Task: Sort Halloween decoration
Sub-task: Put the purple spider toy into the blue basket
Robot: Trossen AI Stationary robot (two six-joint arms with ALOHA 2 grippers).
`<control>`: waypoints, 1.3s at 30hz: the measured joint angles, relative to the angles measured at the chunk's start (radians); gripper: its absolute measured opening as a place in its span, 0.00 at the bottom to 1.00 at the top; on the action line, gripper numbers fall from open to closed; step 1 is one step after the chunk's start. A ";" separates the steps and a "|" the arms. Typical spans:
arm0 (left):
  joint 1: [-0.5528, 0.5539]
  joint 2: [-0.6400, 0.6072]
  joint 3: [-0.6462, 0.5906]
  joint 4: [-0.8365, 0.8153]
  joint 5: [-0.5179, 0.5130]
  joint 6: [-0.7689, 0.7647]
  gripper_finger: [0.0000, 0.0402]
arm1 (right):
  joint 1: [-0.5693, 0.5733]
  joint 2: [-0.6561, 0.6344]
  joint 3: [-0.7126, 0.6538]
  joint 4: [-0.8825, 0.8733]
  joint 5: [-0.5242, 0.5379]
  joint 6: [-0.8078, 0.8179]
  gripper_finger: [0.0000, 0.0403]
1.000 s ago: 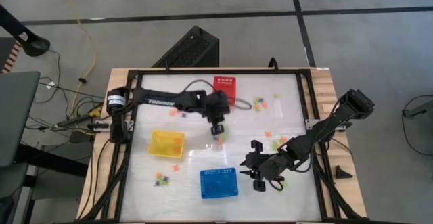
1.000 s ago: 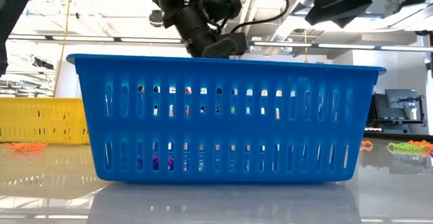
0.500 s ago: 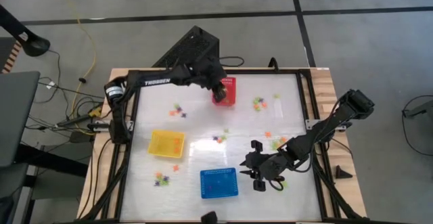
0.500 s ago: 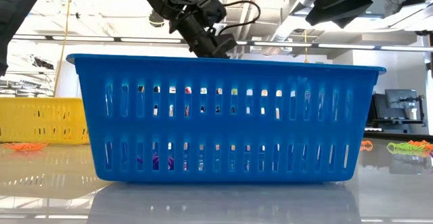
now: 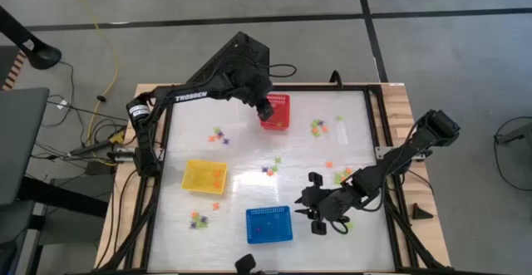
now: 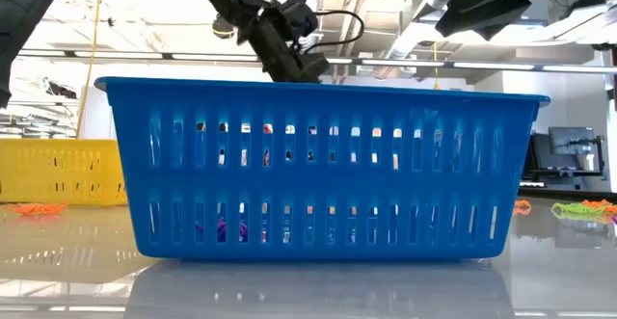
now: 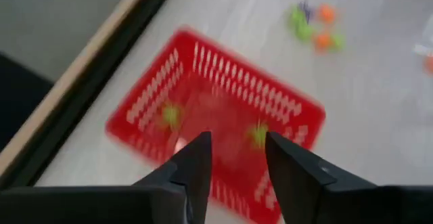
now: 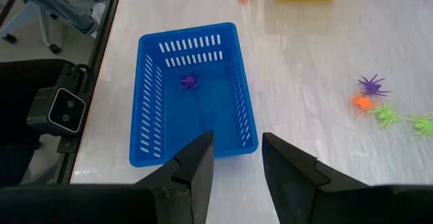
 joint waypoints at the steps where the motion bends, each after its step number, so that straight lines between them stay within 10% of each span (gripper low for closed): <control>1: 0.000 -0.008 0.034 -0.074 -0.005 0.011 0.34 | 0.000 0.000 0.000 0.000 0.000 0.000 0.40; 11: -0.027 -0.174 0.114 -0.739 -0.115 0.174 0.34 | 0.000 0.000 0.000 0.000 0.000 0.005 0.40; 23: -0.014 -0.368 -0.417 -0.340 -0.139 0.129 0.34 | 0.000 0.000 0.000 0.010 0.002 0.029 0.40; 39: -0.114 -0.227 -0.597 -0.060 -0.136 0.215 0.34 | -0.022 0.000 0.000 0.017 0.009 0.026 0.40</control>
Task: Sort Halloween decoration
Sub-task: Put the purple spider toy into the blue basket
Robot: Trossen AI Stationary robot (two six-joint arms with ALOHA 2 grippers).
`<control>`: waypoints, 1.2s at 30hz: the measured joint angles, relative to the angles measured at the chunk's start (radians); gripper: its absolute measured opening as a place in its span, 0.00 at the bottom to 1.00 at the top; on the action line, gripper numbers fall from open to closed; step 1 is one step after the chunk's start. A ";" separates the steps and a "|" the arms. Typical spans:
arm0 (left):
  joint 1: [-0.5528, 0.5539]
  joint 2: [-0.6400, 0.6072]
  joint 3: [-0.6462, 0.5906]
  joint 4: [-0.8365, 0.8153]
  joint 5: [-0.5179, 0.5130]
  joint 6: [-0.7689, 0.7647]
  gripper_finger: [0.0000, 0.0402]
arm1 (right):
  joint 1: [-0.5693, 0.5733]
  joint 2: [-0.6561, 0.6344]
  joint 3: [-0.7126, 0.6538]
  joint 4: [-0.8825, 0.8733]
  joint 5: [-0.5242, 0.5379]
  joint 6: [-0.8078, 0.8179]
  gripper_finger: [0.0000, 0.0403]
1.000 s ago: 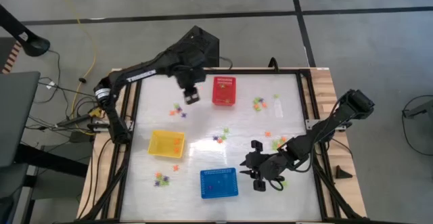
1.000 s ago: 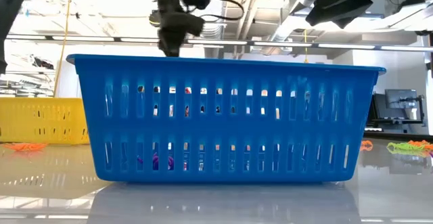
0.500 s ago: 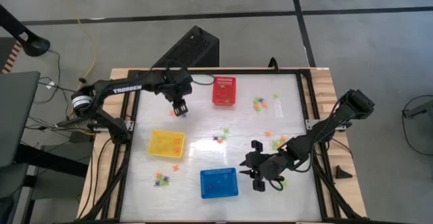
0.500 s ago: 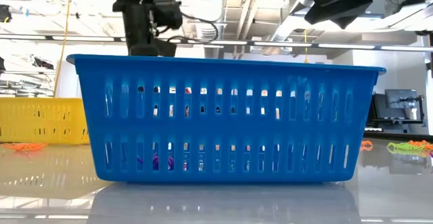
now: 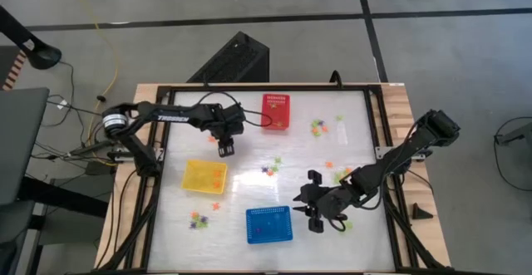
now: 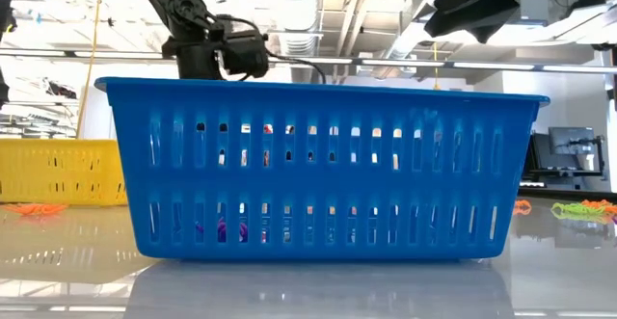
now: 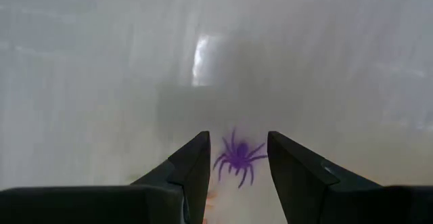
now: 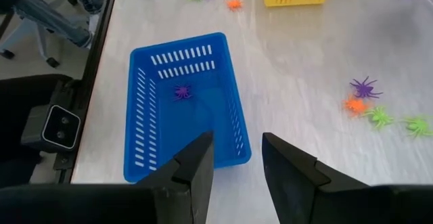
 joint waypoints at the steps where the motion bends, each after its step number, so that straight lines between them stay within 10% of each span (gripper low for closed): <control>1: 0.000 0.009 -0.001 0.007 0.000 -0.001 0.34 | 0.000 0.000 0.000 -0.002 0.000 0.000 0.40; 14: 0.006 0.073 0.004 0.003 -0.013 -0.054 0.31 | 0.000 0.000 0.000 -0.017 0.000 0.000 0.40; 26: 0.009 0.076 0.045 -0.019 0.023 -0.099 0.01 | 0.000 0.000 0.000 -0.016 0.000 0.000 0.40; 36: -0.063 -0.133 0.078 -0.027 0.122 -0.170 0.00 | 0.002 0.000 0.000 -0.016 0.000 0.000 0.40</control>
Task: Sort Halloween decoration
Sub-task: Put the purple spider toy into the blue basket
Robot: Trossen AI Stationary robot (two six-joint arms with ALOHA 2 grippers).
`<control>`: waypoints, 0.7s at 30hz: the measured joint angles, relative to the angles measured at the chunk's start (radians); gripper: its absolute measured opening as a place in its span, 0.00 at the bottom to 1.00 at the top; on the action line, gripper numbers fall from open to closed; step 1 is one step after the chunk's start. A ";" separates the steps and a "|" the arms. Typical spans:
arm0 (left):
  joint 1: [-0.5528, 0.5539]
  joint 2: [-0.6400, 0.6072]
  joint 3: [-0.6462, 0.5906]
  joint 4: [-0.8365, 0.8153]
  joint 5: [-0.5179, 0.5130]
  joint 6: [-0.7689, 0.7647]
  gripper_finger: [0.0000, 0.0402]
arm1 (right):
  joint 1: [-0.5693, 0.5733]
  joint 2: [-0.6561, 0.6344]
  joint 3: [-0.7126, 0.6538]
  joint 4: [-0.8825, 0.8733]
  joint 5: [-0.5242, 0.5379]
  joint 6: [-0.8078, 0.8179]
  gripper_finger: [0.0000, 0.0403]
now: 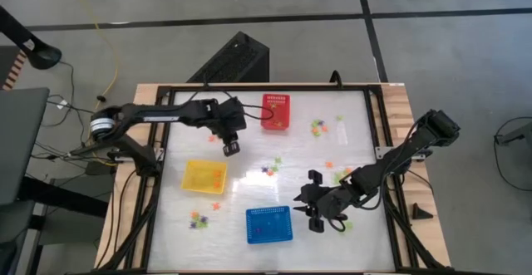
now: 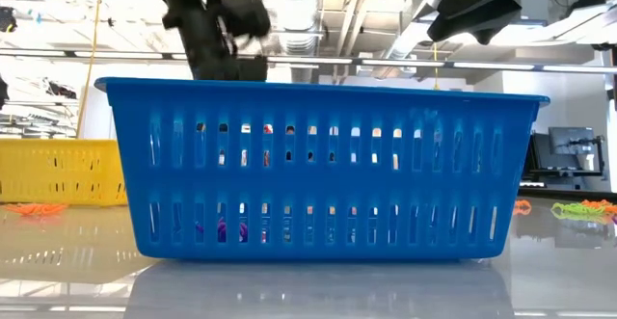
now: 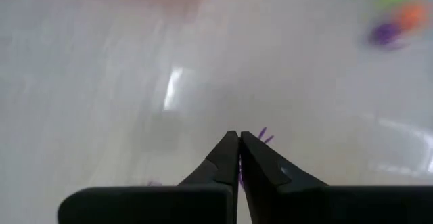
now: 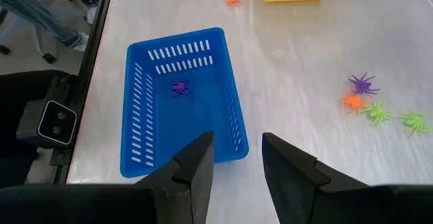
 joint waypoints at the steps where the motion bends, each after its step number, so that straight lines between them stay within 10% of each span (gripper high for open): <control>1: -0.022 -0.025 0.000 0.006 0.007 -0.019 0.00 | 0.000 0.000 0.000 -0.001 0.000 0.000 0.40; 10: -0.415 -0.114 -0.062 0.392 0.042 -0.190 0.00 | 0.000 0.000 0.000 0.001 0.000 0.000 0.40; 21: -0.777 0.120 -0.090 0.919 -0.162 -0.234 0.00 | 0.000 0.000 0.001 0.034 0.000 0.002 0.40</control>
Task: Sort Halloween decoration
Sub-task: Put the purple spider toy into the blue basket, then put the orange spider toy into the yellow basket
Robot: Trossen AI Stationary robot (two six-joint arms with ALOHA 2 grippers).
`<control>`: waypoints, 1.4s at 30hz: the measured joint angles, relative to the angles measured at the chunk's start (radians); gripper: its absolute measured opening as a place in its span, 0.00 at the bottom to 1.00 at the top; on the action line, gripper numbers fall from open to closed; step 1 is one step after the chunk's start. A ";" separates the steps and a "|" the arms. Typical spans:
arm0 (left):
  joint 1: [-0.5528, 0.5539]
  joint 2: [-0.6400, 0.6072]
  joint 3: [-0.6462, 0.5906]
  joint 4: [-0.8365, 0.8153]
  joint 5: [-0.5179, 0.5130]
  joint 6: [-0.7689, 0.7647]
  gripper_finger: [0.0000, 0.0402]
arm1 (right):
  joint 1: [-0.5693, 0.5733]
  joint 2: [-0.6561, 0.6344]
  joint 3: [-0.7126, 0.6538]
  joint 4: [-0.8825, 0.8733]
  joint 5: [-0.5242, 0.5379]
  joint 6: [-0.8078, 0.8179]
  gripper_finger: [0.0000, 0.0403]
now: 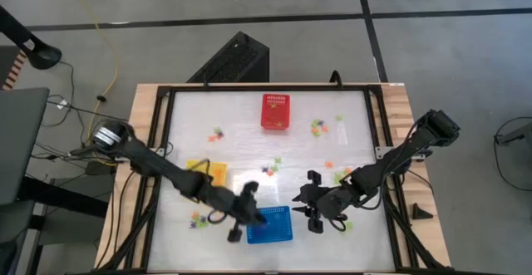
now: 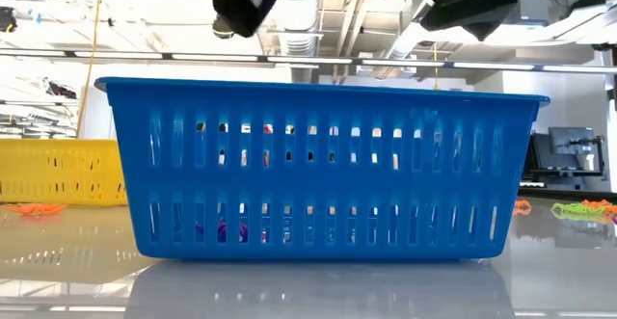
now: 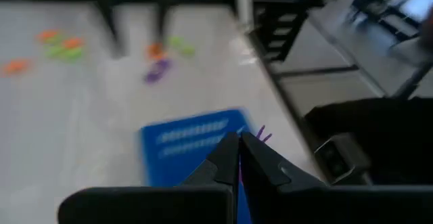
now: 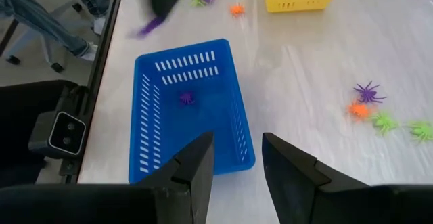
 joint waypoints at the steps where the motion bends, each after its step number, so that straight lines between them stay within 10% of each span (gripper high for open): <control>1: -0.010 0.025 -0.001 0.015 -0.005 -0.006 0.00 | 0.000 0.000 0.000 0.001 0.000 0.000 0.40; 17: -0.010 0.158 0.067 0.010 -0.079 0.003 0.01 | 0.008 0.000 0.000 0.018 -0.008 0.005 0.40; 26: -0.010 0.156 0.067 -0.004 -0.083 0.065 0.18 | 0.007 0.000 0.000 0.010 -0.009 0.004 0.40; 35: -0.017 0.008 0.051 -0.134 -0.089 0.145 0.26 | 0.035 0.000 -0.001 -0.084 -0.074 0.156 0.40; 42: -0.091 -0.180 -0.214 0.101 -0.343 0.277 0.19 | 0.061 0.000 -0.001 -0.194 -0.253 0.477 0.40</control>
